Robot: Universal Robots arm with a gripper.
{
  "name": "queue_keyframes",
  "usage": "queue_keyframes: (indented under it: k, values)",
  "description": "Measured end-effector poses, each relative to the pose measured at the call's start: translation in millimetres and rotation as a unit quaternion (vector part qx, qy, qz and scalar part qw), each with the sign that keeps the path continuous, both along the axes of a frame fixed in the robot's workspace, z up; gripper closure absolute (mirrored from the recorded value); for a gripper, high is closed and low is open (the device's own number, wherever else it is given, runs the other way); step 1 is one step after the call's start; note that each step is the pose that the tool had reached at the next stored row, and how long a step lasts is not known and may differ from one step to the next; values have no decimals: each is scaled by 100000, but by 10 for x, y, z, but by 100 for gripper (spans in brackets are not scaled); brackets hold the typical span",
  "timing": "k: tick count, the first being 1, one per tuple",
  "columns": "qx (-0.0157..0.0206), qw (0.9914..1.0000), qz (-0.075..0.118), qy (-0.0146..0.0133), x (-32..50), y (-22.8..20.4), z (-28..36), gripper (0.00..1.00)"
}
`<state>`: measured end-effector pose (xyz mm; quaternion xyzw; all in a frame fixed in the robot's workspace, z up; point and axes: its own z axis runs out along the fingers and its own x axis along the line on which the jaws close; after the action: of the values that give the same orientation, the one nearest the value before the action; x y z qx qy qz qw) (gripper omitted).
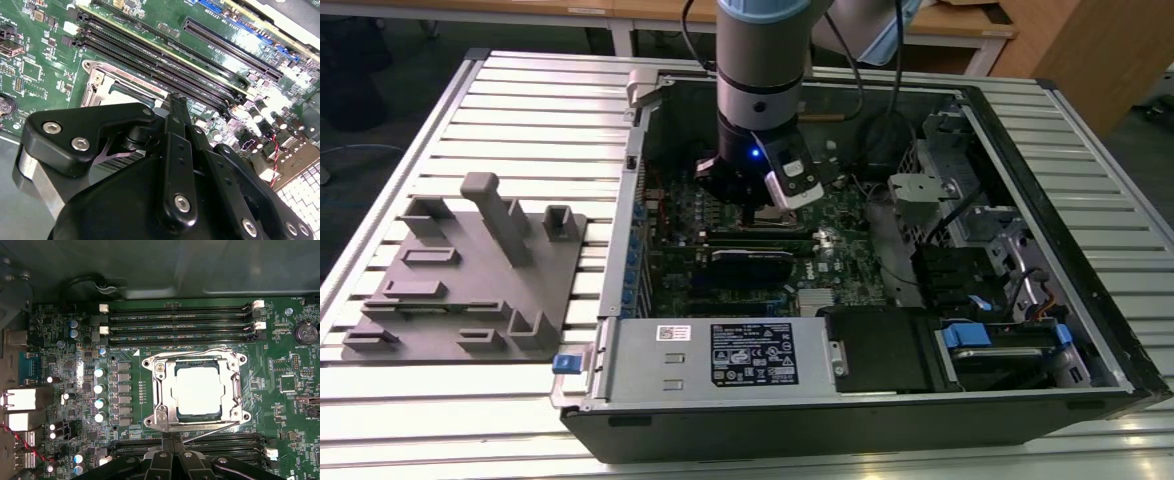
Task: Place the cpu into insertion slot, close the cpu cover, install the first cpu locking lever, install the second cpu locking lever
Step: 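Install the second cpu locking lever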
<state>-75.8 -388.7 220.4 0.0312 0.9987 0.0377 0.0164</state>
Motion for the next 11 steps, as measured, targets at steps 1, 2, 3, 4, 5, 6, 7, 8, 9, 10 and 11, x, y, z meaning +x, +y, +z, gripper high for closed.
queue_keyframes:
  k: [1,2,3,4,5,6,7,8,9,10,11]
  values:
    - [-8,100000,0,4,0,0,0,89]
    - [-10,100000,-2,4,0,0,0,89]
    - [-7,100000,0,5,0,0,0,89]
    - [-2,100000,0,2,0,0,-1,89]
    - [-2,100000,0,3,0,0,-2,89]
    - [-2,100000,-1,3,0,0,-4,89]
    - [-5,100000,0,4,0,0,-4,89]
    - [-3,100000,-1,2,0,0,-5,89]
    - [2,100000,-2,-1,-2,0,-5,89]
    - [0,100000,-2,-3,-3,0,-6,89]
    - [1,100000,2,0,-4,0,-6,89]
